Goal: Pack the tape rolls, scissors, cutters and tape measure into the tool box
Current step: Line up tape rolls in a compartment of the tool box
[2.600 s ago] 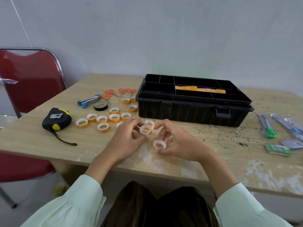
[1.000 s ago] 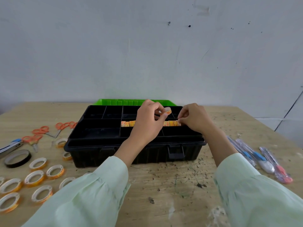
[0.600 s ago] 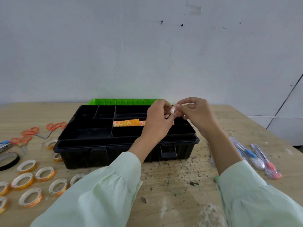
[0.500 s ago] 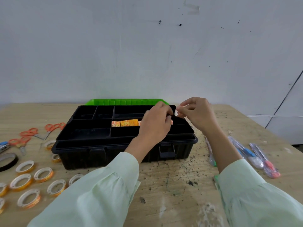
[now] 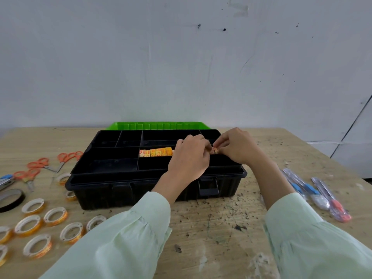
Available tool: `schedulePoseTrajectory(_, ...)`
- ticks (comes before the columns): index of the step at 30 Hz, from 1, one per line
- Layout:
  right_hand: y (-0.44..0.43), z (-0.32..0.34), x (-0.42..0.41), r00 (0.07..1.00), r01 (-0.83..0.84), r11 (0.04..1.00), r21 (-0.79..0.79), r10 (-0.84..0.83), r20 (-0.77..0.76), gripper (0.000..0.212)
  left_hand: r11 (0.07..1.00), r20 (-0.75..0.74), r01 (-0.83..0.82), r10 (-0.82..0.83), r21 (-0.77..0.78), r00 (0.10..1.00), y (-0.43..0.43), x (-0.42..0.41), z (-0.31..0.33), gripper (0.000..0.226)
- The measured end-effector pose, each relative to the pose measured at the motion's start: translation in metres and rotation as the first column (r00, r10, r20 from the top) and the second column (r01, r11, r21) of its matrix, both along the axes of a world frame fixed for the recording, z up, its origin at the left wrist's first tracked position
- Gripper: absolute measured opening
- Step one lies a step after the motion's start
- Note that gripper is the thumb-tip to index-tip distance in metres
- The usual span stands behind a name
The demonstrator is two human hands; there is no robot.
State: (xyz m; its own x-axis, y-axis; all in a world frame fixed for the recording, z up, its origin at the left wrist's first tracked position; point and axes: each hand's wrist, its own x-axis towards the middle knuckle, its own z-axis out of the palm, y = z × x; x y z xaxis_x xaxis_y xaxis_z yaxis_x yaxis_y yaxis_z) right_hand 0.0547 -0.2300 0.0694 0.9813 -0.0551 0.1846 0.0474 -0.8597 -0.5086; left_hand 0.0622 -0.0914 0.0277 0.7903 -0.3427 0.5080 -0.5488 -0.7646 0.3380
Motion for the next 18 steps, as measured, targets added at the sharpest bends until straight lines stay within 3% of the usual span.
schedulePoseTrajectory(7,0.001,0.002,0.002,0.998,0.055,0.998,-0.012,-0.055,0.005,0.029,1.000,-0.026,0.005,-0.005,-0.024,1.000,0.000,-0.001,0.001,0.027)
schedulePoseTrajectory(13,-0.002,-0.006,0.001,0.997,0.082,0.997,0.005,-0.082,-0.005,0.003,0.995,-0.022,-0.005,0.003,-0.100,1.000,0.001,-0.005,0.005,0.025)
schedulePoseTrajectory(18,0.001,-0.008,0.000,0.997,0.080,0.997,0.008,-0.080,0.001,0.001,0.992,-0.018,-0.011,0.009,-0.123,1.000,0.009,-0.012,0.008,0.021)
